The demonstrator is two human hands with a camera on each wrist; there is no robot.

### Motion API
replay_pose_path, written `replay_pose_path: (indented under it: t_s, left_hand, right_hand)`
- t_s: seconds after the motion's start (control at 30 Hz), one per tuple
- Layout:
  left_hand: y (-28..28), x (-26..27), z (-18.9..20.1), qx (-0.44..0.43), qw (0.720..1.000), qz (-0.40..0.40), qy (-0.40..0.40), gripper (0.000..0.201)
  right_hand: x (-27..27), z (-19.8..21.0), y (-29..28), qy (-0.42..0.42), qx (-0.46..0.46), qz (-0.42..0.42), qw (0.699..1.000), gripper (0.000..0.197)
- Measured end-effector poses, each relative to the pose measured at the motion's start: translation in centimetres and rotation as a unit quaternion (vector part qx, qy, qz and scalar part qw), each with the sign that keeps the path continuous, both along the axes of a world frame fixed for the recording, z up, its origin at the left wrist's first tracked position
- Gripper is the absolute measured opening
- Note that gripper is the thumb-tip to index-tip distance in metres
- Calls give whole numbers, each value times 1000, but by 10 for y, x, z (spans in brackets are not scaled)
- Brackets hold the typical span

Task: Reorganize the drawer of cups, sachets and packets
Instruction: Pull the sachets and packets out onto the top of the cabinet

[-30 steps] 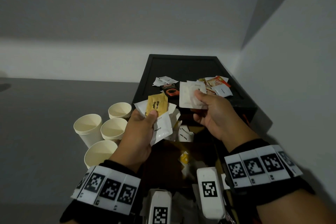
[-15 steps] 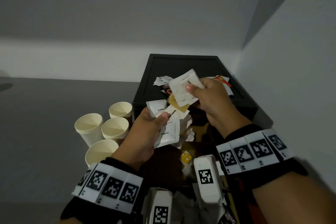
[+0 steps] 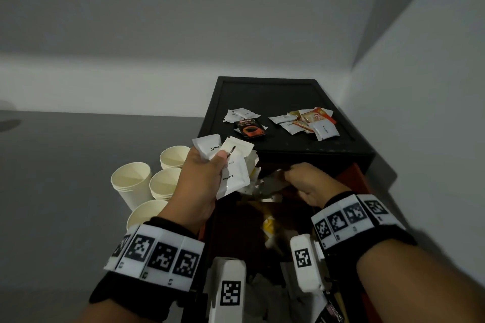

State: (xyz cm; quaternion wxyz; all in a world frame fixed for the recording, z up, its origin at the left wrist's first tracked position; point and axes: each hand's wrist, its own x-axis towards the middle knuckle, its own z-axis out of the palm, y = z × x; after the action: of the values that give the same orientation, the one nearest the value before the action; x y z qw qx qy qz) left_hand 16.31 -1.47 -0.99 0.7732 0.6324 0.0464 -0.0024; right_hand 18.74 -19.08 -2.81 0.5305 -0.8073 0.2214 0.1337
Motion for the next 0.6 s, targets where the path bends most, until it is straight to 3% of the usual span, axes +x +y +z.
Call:
replay_pose_path:
  t_s: [0.1,0.17,0.3,0.47,0.6]
  left_hand:
    - [-1,1,1,0,1000,19,-5,16]
    - [-2,3,0,2,999,34,-3,21]
    - [-7,7,-1,35,998,57,-5,28]
    - [-8,8,0,50,996,74,-23,28]
    - [-4,10,0,19,995,97,-30,20]
  right_hand:
    - [-6,8,5,17,-129,51,990,33]
    - [-16,24,12,-34,-162,86,983,39]
    - [-40,55,29,-53,26,176,983,36]
    - [-40,53,36,-80,11,201,976,9]
    - [-34,53,26,-93,66,192,975,11]
